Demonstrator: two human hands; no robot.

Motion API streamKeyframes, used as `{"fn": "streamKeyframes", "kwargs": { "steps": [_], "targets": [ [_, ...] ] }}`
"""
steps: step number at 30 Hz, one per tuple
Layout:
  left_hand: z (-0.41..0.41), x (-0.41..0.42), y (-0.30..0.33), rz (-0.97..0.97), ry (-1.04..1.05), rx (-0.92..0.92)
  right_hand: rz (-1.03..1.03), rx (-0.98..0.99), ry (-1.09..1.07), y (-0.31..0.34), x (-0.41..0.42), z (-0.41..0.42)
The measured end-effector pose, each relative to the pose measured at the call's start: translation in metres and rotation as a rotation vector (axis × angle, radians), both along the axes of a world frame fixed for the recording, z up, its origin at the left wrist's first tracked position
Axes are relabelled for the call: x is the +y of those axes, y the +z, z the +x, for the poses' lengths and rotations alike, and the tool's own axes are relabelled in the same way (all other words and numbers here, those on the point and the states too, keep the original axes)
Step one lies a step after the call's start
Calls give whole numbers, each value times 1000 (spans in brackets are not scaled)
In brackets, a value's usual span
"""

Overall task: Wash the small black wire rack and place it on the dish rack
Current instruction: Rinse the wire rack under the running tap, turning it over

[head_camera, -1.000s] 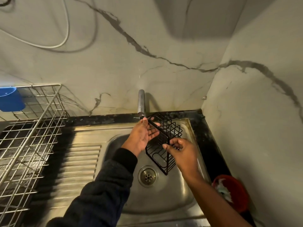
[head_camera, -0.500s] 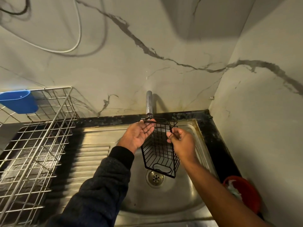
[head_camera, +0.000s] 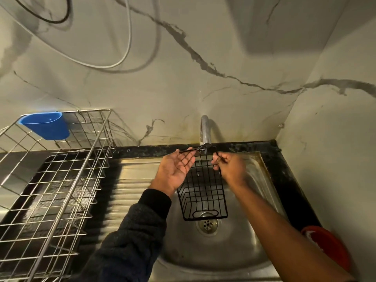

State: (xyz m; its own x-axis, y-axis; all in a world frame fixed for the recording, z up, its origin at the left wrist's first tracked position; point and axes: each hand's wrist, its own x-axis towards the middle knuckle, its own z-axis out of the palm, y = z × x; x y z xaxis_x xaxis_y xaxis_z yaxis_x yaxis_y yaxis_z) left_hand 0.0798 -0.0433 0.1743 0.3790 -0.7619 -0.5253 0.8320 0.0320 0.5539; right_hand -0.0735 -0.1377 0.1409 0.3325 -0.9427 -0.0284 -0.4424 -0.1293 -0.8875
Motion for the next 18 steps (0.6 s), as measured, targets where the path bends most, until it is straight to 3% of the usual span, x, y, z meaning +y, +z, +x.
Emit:
{"fn": "streamKeyframes", "kwargs": {
  "steps": [18],
  "targets": [
    [6,40,10,-52,62,18,104,-76,29,10,31,12]
  ]
}}
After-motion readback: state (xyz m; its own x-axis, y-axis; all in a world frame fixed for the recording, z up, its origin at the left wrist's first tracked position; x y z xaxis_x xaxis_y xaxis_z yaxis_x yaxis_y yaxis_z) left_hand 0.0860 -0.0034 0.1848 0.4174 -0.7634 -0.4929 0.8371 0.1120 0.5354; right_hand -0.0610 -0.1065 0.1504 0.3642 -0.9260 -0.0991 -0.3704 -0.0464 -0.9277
